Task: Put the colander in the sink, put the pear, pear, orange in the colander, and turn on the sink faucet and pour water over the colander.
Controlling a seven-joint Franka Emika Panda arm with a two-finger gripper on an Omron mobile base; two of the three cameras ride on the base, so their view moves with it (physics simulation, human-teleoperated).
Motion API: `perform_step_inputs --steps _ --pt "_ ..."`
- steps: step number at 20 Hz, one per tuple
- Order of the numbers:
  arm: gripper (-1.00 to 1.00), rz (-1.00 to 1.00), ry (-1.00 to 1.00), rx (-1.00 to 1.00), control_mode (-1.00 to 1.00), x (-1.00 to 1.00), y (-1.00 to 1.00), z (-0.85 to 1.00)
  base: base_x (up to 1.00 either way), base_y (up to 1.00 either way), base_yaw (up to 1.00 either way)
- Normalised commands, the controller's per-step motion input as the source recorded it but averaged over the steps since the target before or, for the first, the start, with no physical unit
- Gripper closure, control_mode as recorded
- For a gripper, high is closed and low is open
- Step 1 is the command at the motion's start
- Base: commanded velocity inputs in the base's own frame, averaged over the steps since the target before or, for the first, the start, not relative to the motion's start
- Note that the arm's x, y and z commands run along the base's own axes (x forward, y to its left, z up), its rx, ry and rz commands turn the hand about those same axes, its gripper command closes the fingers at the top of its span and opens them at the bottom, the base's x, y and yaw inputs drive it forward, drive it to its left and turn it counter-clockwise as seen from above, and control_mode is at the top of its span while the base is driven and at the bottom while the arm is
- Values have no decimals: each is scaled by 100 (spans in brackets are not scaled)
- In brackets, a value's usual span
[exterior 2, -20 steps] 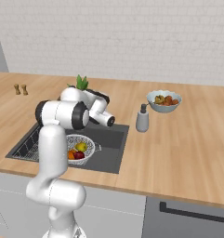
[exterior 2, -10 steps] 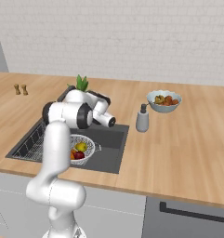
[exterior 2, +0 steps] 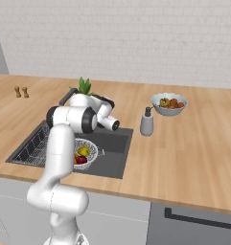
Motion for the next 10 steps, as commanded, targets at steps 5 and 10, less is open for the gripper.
perform_step_inputs --steps 5,10 --pt "100 -1 0 2 -100 26 0 0 0 0 0" --pt "100 -6 0 4 -100 33 0 0 0 0 0"
